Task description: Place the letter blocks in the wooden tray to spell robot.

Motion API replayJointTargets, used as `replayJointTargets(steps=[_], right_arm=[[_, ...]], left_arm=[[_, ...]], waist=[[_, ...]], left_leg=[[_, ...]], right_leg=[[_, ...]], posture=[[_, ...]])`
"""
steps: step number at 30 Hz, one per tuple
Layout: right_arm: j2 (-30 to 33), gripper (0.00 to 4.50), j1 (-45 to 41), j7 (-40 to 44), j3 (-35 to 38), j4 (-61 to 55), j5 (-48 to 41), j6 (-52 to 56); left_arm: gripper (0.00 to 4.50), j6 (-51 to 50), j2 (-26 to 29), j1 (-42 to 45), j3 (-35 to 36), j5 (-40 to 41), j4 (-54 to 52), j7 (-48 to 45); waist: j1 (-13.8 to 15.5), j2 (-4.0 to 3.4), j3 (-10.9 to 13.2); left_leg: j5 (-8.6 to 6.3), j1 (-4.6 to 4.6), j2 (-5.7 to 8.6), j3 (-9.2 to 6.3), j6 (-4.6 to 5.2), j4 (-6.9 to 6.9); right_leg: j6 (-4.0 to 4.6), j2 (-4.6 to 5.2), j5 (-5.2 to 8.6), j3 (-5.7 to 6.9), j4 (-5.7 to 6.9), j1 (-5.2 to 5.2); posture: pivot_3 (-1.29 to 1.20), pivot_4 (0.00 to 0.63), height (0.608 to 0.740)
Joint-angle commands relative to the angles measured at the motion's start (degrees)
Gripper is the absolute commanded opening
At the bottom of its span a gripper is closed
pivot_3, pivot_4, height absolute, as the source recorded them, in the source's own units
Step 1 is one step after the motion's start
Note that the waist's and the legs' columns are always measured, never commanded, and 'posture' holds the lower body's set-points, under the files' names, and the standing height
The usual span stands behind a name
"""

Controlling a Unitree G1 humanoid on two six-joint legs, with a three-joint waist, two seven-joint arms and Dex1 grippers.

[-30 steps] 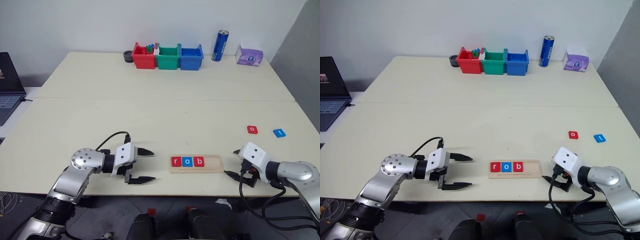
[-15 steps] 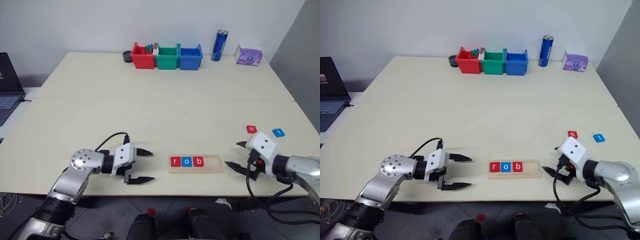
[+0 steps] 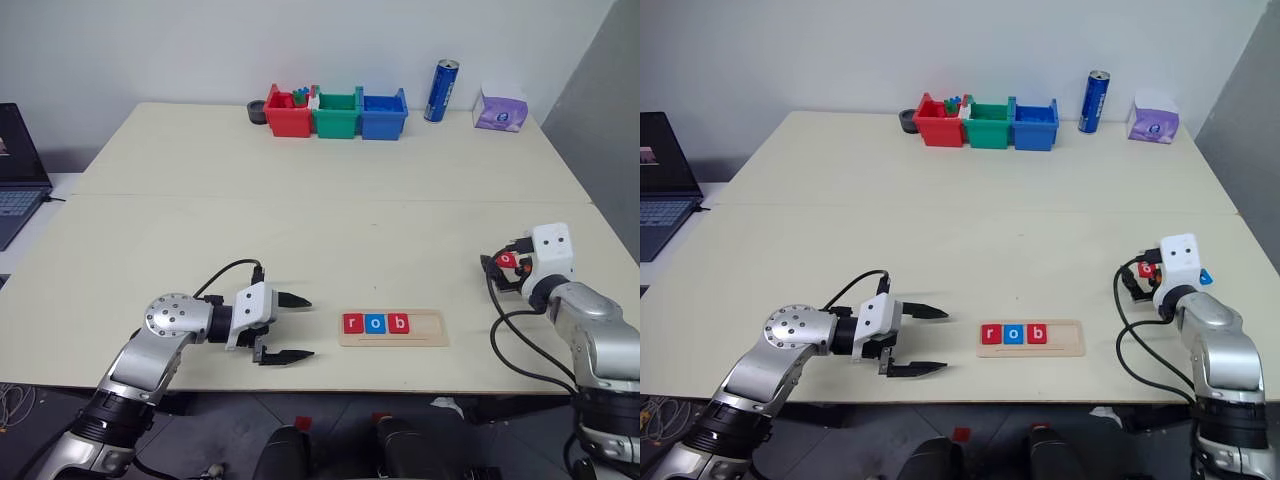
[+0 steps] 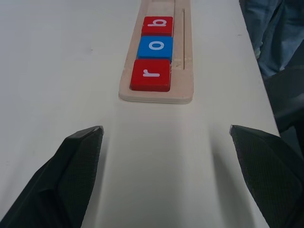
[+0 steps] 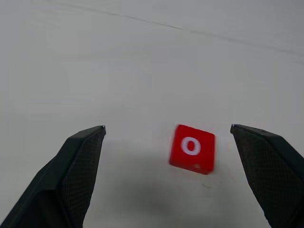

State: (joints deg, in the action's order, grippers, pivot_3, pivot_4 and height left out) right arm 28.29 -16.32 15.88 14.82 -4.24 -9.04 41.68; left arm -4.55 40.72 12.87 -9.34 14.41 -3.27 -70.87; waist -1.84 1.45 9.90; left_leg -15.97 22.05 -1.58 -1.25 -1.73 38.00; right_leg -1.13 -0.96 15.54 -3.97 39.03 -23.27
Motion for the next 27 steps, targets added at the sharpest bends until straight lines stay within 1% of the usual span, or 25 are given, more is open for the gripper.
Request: replayJointTargets(steps=[1,7,8,10,11,13,17,21,22,25,27], right_arm=[[-1.24,4.48,-2.61,-1.61,1.75,4.87,-0.43,-2.28],[-2.58,4.48,-3.96,-2.31,2.54,12.16,-1.44,-4.44],[-2.72,4.32,-4.03,-2.57,2.7,12.65,-1.58,-4.46],[-2.86,3.87,-4.05,-2.73,2.79,13.12,-1.72,-4.23],[-2.95,3.58,-3.88,-2.84,2.91,13.05,-1.79,-3.87],[-3.05,2.82,-3.53,-3.13,3.06,12.83,-1.84,-3.27],[-3.42,1.46,-2.37,-3.63,4.06,10.14,-2.82,-1.64],[-3.14,1.44,1.3,-4.09,4.79,1.54,-4.14,2.29],[-3.68,1.44,3.38,-4.79,5.33,-2.56,-4.61,3.93],[-8.67,1.44,10.37,-8.67,7.44,-15.72,-6.38,8.86],[-12.59,1.44,15.44,-11.12,7.28,-23.57,-6.87,11.68]], left_arm=[[4.5,-0.23,0.04,0.41,0.25,0.67,-2.4,0.05],[4.5,-0.53,0.25,0.01,0.42,0.67,-2.73,0.13],[4.5,-0.52,0.27,-0.07,0.45,0.67,-2.72,0.15],[4.5,-0.28,0.31,-0.24,0.53,0.62,-2.42,0.09],[4.5,-0.08,0.37,-0.44,0.6,0.58,-2.29,0.04],[4.5,0.22,0.44,-0.67,0.66,0.52,-2.05,-0.04],[4.5,0.64,0.51,-1.08,0.71,0.53,-1.87,-0.23],[4.5,0.53,0.19,-1.32,0.68,0.73,-2.12,0.06],[4.5,0.36,0.17,-1.3,0.7,0.76,-2.12,0.16],[4.5,0.34,0.16,-1.17,0.84,0.94,-1.85,0.14],[4.5,0.45,0.1,-1.15,0.88,1.1,-1.82,0.12]], waist=[[-0.01,0.0,0.0],[-0.03,-0.01,-0.01],[-0.03,-0.01,-0.01],[-0.04,-0.01,-0.02],[-0.02,-0.01,-0.02],[0.05,-0.01,-0.03],[0.19,0.0,-0.04],[0.22,-0.01,-0.05],[0.23,-0.03,-0.05],[0.14,-0.05,-0.06],[0.08,-0.1,-0.1]], left_leg=[[0.0,0.0,0.0,0.01,0.0,0.0],[0.0,-0.01,-0.01,0.01,0.0,0.01],[0.0,-0.02,-0.01,0.01,0.0,0.01],[0.0,-0.04,0.0,0.02,0.0,0.02],[0.0,-0.04,0.0,0.02,0.0,0.02],[0.0,-0.03,0.0,0.0,0.0,0.02],[0.0,-0.02,0.0,-0.02,0.0,0.04],[0.0,0.0,0.0,-0.06,0.0,0.02],[0.0,0.02,-0.01,-0.08,0.0,-0.01],[0.0,0.08,-0.04,-0.2,0.0,-0.05],[0.0,0.09,-0.08,-0.21,0.0,-0.08]], right_leg=[[0.0,-0.01,0.0,0.0,0.0,0.0],[0.0,-0.01,-0.01,-0.01,0.0,0.01],[0.0,-0.01,-0.01,-0.01,0.0,0.02],[0.0,-0.01,-0.01,-0.01,0.0,0.04],[0.0,-0.01,-0.01,-0.01,0.0,0.04],[0.0,0.0,-0.01,0.0,0.0,0.05],[0.0,0.01,-0.01,0.0,0.0,0.05],[0.0,0.01,0.0,-0.01,-0.01,0.05],[0.0,0.01,0.0,-0.01,-0.01,0.04],[0.01,0.01,0.01,0.0,-0.01,0.01],[0.02,0.0,0.02,-0.01,0.01,-0.01]], posture=[[0.0,0.15,0.74],[0.0,0.15,0.74],[0.0,0.15,0.74],[0.0,0.15,0.74],[0.0,0.15,0.74],[0.0,0.15,0.74],[0.0,0.15,0.74],[0.0,0.15,0.74],[0.0,0.15,0.74],[0.0,0.15,0.74],[0.0,0.15,0.74]])
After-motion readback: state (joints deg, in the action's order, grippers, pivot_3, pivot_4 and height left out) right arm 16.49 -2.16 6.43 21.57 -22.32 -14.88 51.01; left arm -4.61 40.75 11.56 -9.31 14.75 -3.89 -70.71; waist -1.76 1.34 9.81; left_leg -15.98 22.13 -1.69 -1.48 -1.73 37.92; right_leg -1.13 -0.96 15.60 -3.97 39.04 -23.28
